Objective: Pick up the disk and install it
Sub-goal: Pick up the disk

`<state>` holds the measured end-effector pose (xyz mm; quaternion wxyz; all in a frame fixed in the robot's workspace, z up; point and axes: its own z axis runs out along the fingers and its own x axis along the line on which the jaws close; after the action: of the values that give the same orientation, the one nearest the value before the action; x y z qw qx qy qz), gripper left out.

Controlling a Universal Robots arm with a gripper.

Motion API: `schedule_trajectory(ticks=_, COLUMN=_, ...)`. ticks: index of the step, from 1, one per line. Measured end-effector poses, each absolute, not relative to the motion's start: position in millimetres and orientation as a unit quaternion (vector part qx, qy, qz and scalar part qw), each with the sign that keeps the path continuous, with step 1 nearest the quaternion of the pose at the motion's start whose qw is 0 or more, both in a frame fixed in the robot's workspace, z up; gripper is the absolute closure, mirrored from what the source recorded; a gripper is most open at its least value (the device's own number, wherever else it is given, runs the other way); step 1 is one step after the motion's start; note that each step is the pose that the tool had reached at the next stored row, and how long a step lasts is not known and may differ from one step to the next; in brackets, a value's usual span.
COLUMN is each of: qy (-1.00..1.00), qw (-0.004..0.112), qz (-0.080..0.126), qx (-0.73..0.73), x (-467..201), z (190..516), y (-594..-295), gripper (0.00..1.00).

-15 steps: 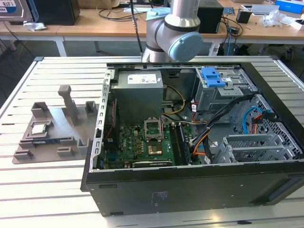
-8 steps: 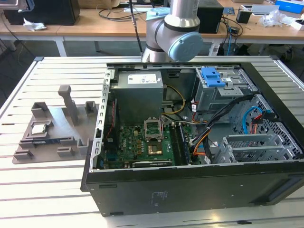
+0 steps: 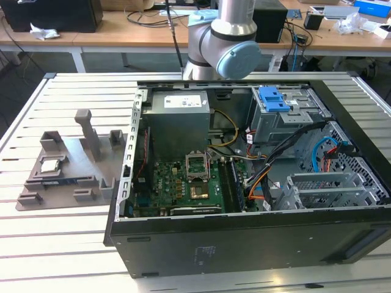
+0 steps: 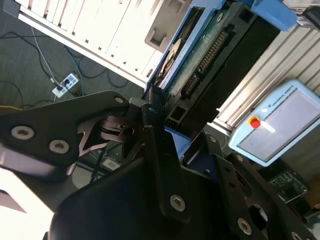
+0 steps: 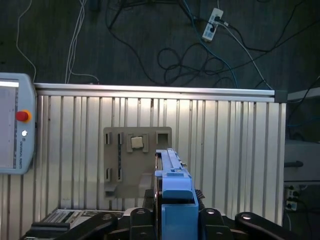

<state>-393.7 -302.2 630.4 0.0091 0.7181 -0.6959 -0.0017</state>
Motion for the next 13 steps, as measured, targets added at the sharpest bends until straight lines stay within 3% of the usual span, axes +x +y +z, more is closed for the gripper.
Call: schedule_trajectory(ticks=13, qy=-0.696, qw=0.009, qz=-0.002, qx=0.718, x=-393.7, z=665.6, y=-302.1, gripper=0.64)
